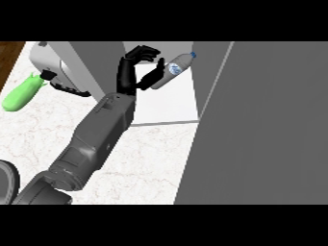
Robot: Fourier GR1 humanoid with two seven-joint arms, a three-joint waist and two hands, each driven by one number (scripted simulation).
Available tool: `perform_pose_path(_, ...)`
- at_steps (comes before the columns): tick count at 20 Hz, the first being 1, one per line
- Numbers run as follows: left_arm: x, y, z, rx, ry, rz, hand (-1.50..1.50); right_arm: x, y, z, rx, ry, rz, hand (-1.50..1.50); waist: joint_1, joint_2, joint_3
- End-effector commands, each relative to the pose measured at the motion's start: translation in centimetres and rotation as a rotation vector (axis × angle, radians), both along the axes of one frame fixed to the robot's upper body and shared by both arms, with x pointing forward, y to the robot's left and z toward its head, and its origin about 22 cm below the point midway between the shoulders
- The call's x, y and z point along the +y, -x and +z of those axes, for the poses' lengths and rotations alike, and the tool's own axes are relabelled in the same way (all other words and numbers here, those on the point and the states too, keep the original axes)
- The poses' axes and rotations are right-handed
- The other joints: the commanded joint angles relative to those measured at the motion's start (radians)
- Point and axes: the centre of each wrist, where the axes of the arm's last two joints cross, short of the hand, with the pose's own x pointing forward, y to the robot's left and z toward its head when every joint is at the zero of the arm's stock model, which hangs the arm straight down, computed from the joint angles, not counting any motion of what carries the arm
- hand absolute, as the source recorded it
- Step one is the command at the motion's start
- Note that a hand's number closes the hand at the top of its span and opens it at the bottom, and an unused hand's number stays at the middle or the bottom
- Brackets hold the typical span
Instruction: Pick up the bottled water, place it into the cabinet and close the cabinet
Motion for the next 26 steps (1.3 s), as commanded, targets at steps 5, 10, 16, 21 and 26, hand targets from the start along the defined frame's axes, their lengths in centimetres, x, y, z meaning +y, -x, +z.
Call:
perform_pose_path(5, 0.0, 0.3, 0.0, -0.034, 0.196, -0.185, 1.50, -0.7, 1.4, 1.2, 0.008, 0.003, 0.001, -1.50, 0.019, -0.015, 0.002)
perform_pose_path(10, 0.3, 1.4, -1.5, -0.013, 0.282, -0.283, 1.50, -1.1, 1.0, 1.3, -0.034, 0.033, -0.034, -1.50, 0.030, -0.020, 0.002)
perform_pose_path(16, 0.1, 2.6, -1.5, 0.022, 0.365, -0.424, 1.50, -2.1, 1.7, 2.8, -0.036, 0.038, -0.079, -1.50, 0.075, -0.035, 0.002)
perform_pose_path(21, 1.8, 5.1, -2.7, -0.012, 0.453, -0.409, 1.50, -1.5, 1.3, 1.4, -0.012, 0.066, -0.069, -1.50, 0.086, -0.034, 0.002)
perform_pose_path(26, 2.9, 8.5, -3.4, 0.016, 0.471, -0.425, 1.50, -1.4, 1.3, 1.4, -0.001, 0.078, -0.074, -1.50, 0.109, -0.045, 0.002)
